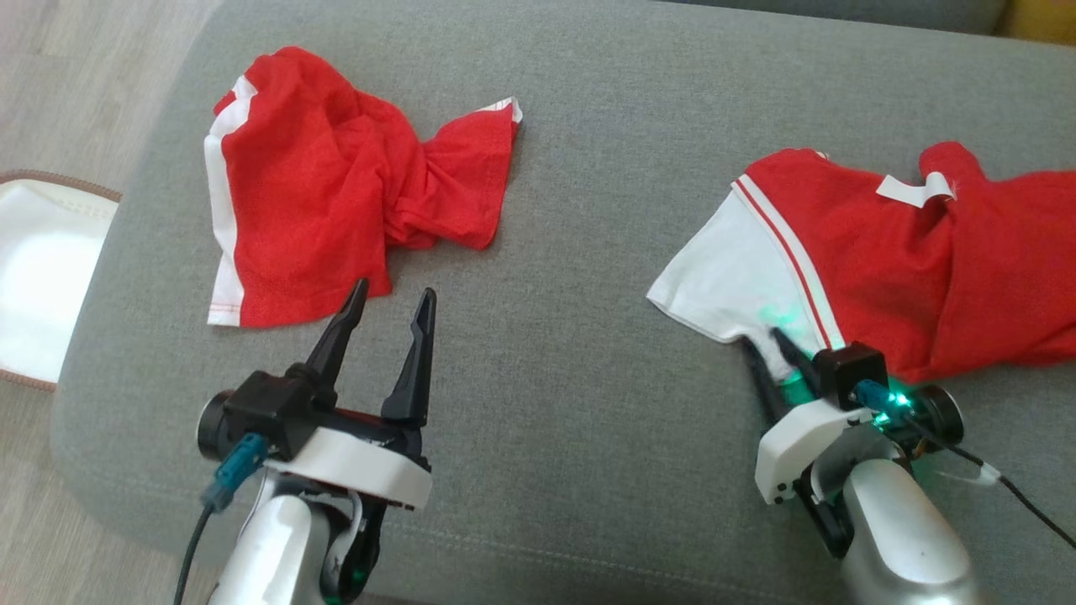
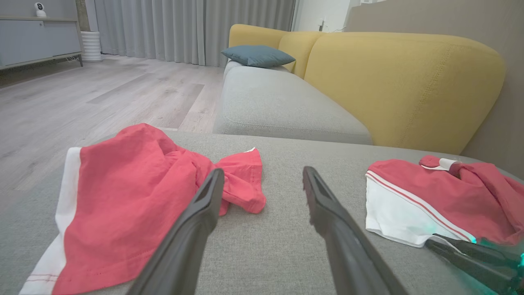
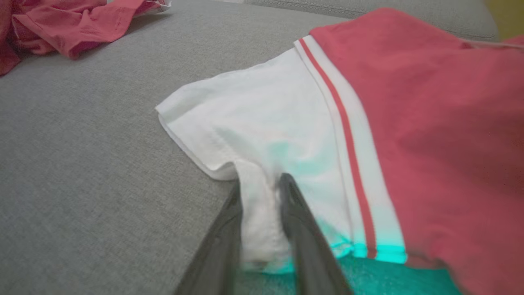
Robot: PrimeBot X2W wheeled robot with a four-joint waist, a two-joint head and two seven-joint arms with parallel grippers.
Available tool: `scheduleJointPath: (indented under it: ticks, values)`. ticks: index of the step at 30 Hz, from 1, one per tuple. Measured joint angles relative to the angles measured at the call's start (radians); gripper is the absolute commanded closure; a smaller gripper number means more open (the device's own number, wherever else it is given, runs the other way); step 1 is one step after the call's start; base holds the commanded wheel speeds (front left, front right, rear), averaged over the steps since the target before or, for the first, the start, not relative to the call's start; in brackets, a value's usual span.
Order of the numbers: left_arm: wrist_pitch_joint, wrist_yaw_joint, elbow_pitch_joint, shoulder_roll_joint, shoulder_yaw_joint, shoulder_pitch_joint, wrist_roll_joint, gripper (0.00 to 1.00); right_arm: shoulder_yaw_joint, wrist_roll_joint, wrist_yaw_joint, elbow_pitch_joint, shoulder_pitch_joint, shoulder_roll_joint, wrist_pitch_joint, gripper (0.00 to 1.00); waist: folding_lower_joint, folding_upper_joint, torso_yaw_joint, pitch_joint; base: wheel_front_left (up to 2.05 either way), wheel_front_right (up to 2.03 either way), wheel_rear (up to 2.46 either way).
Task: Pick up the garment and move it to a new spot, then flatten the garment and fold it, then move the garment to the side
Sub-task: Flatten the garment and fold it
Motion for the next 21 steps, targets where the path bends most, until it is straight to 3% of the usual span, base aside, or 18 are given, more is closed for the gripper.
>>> scheduleJointPath:
  ticks: [6, 10, 16, 21]
  values:
    - [0.000, 0.009, 0.002, -0.001, 0.001, 0.000, -0.001, 0.00, 0.037, 0.011, 0.000, 0.033, -0.008, -0.001, -0.042, 1.00, 0.0000, 0.0000, -0.014, -0.022, 0.00, 0.00, 0.00]
    - [0.000, 0.009, 0.004, -0.001, 0.002, 0.001, -0.001, 0.00, 0.147, 0.071, 0.000, 0.002, -0.008, -0.001, -0.091, 1.00, 0.0000, 0.0000, -0.033, -0.046, 0.00, 0.00, 0.00]
    - [0.000, 0.009, 0.006, -0.001, 0.007, 0.005, -0.002, 0.00, 0.383, 0.228, 0.000, -0.161, -0.027, -0.004, -0.119, 1.00, 0.0000, 0.0000, -0.061, -0.096, 0.00, 0.00, 0.00]
    - [0.000, 0.009, 0.005, -0.001, 0.029, 0.038, -0.017, 0.00, 0.510, 0.305, 0.000, -0.339, -0.039, -0.016, -0.123, 1.00, 0.0000, 0.0000, -0.081, -0.139, 0.00, 0.00, 0.00]
